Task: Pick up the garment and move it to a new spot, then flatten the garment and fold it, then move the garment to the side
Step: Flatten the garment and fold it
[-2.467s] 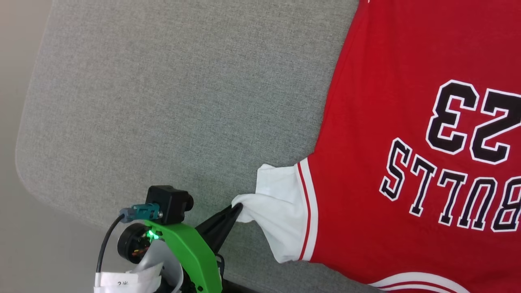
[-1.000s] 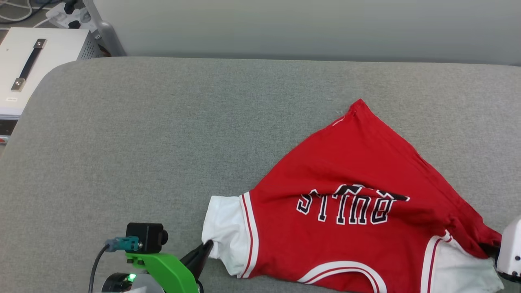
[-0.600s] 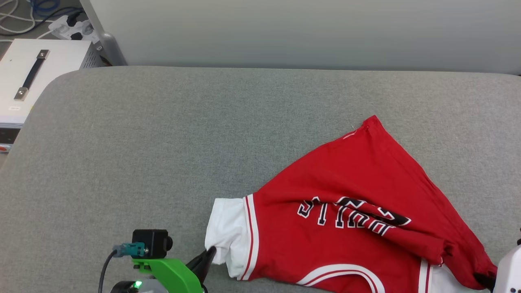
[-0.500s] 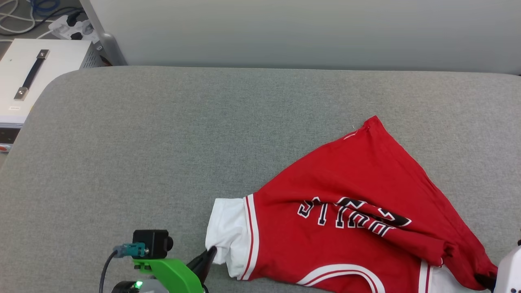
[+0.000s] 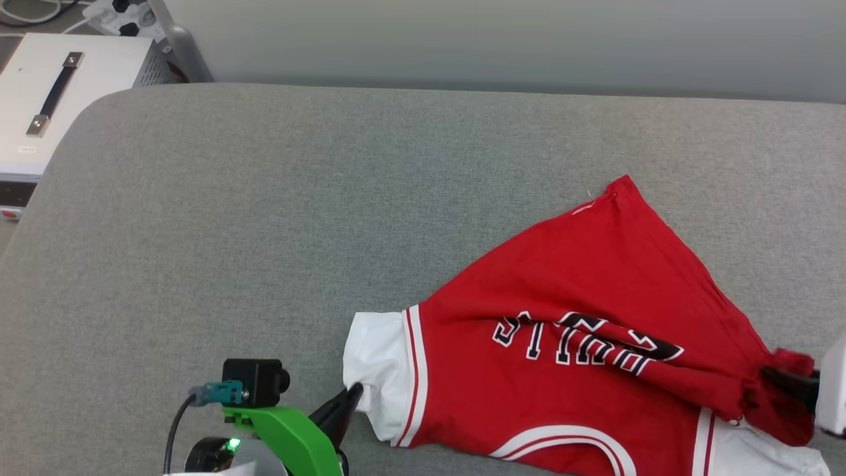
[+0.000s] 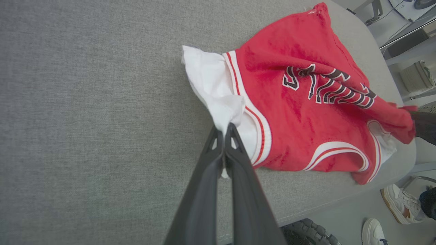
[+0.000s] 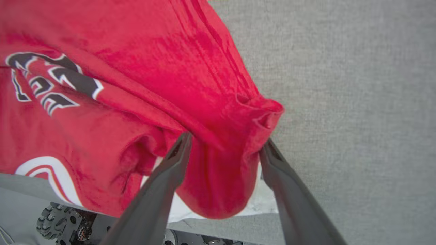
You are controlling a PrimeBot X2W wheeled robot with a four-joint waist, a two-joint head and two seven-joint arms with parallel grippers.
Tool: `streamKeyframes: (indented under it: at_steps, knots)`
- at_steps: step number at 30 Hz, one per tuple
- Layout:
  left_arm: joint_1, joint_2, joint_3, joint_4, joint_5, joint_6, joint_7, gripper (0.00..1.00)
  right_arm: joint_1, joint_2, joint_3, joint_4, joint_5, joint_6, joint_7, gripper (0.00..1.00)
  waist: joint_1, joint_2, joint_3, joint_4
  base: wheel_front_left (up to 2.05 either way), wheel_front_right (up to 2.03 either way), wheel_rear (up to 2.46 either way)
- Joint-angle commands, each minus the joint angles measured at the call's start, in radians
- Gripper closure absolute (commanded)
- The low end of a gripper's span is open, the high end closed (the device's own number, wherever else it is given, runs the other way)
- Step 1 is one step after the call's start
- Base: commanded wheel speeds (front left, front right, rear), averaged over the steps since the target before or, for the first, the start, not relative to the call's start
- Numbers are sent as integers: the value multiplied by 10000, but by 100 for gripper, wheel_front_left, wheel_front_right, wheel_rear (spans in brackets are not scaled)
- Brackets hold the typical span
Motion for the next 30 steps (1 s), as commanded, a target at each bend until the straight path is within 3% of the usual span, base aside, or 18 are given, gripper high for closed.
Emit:
streamKeyframes:
  at_steps: [1,7,14,20,30]
  knots:
    - [-258,-2,-9,-96,115,-52,-26,100,-399,-79,61,-228,66,-9,172,0,1,0,285,214,0,0,0]
    - [-635,-28,-144,-474,326,-73,3,100,-2379,-186,463,-800,46,-9,1552,0,1,0,1150,781,0,0,0]
    - [-1108,-194,-365,-694,520,-159,-14,100,-4682,-87,920,6,-601,-9,2717,0,1,0,2193,1570,0,0,0]
    - [-1499,-421,-556,-704,634,-267,-108,100,-5994,-149,1039,1134,-1249,-9,2962,0,1,0,2857,2202,0,0,0]
    - [-1800,-686,-827,-564,732,-440,-303,100,-6851,-469,1275,2468,-1863,-9,2823,0,1,0,3416,2814,0,0,0]
